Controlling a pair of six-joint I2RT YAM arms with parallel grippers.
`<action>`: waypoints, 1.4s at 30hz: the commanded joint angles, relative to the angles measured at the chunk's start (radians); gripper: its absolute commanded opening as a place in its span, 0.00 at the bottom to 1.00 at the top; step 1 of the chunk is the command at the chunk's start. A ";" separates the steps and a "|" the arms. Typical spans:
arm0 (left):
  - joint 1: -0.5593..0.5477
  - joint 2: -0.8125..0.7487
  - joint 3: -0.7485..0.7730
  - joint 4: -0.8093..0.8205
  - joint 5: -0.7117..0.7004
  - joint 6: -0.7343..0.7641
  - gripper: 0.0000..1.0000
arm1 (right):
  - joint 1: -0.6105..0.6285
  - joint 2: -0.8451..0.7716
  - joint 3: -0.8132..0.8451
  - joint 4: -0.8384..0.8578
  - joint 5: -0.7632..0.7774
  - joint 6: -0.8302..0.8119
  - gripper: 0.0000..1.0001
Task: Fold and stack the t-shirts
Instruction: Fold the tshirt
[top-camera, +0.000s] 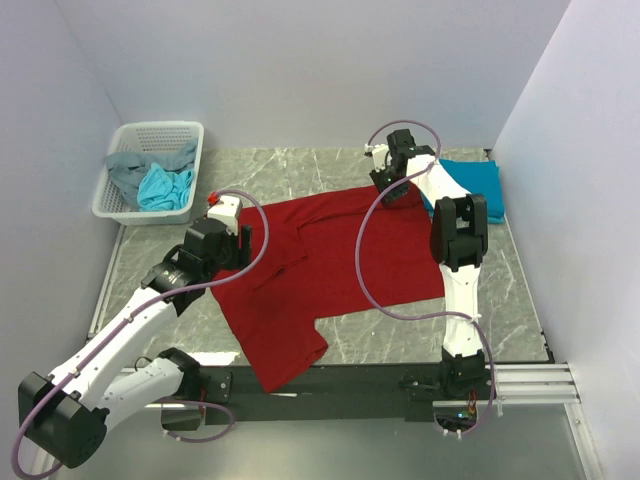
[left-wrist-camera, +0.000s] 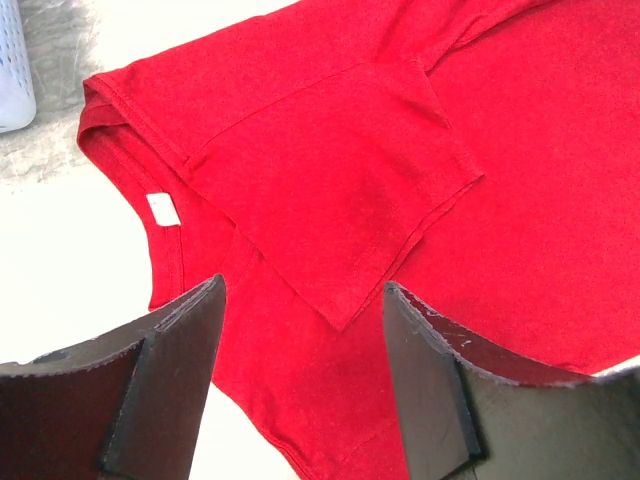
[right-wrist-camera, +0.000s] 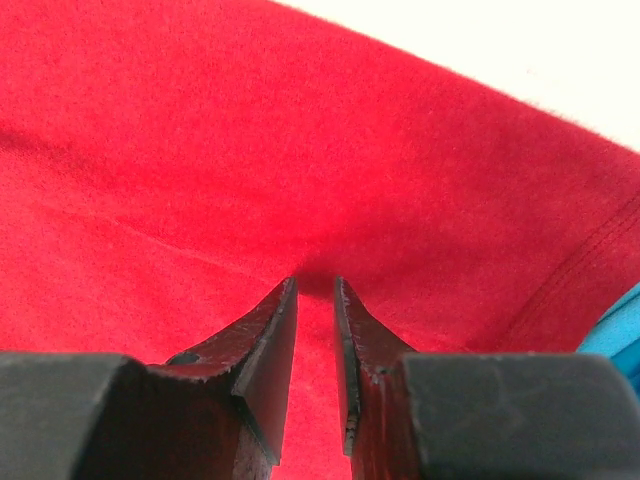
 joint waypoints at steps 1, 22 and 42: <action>0.002 -0.022 0.013 0.035 -0.007 0.015 0.69 | -0.003 0.017 0.009 -0.031 0.003 -0.016 0.29; 0.004 -0.073 0.013 0.125 0.619 0.174 0.95 | -0.055 -0.452 -0.302 -0.016 -0.349 -0.172 0.32; -0.822 0.014 0.020 -0.285 0.349 0.585 0.48 | -0.258 -1.055 -0.952 -0.333 -0.875 -1.047 0.61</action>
